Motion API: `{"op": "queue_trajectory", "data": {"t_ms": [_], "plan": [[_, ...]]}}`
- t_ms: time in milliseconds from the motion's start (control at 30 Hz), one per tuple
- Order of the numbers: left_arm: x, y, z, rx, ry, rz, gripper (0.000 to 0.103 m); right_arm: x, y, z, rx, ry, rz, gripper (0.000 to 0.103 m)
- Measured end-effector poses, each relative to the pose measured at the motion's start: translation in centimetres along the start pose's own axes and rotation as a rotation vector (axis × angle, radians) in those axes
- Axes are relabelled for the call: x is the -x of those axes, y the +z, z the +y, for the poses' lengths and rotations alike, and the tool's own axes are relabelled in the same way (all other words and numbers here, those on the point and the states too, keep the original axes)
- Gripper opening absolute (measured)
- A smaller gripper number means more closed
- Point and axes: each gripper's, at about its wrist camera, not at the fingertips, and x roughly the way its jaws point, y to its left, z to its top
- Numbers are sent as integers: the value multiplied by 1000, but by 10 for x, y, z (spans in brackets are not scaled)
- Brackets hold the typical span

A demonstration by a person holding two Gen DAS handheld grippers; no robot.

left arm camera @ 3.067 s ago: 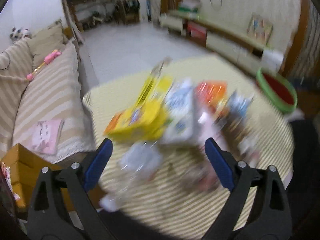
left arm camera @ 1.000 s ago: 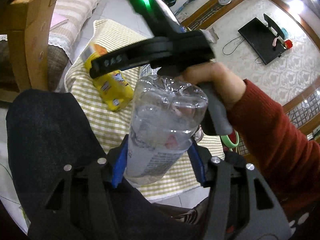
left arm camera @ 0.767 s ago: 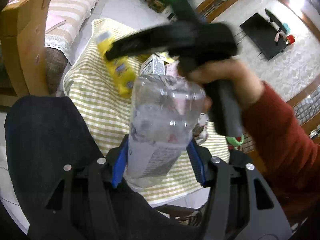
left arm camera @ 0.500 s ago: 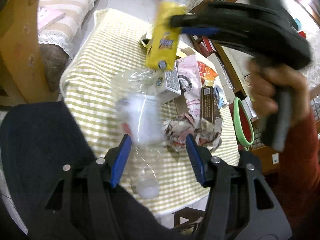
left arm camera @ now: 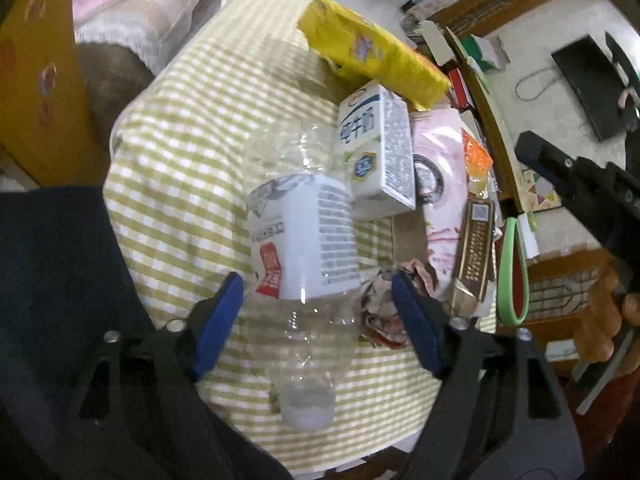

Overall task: Collect trash
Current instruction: 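Grasp the clear plastic bottle with the left tool while the right reaches the yellow carton, then grasp the yellow iced-tea carton with the right tool and lift it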

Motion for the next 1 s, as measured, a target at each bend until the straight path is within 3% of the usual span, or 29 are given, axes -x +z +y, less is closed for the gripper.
{"op": "queue_trajectory", "data": {"t_ms": [33,67,200,267,367,433,667,833,1000], "plan": [[-2,0,4,19,-11,6,56,0,3,0,10,3,-2,40],[-2,2,7,28,-24,8,56,-3,8,5,35,2,0,52],[3,-3,12,29,-54,-16,56,-24,31,35,308,-85,58,71],[6,-5,14,23,-54,-30,56,-47,47,54,524,-134,126,82],[8,-6,13,18,-59,-43,56,-89,61,72,782,-189,298,84],[10,-9,13,17,-69,-47,56,-112,68,76,873,-218,400,84],[5,-8,18,20,-109,-38,56,-176,85,89,1027,-206,678,87],[0,-5,20,20,-125,-36,56,-199,87,95,1053,-172,775,80],[4,-6,20,23,-137,-41,56,-189,95,98,1032,-171,699,73]]}}
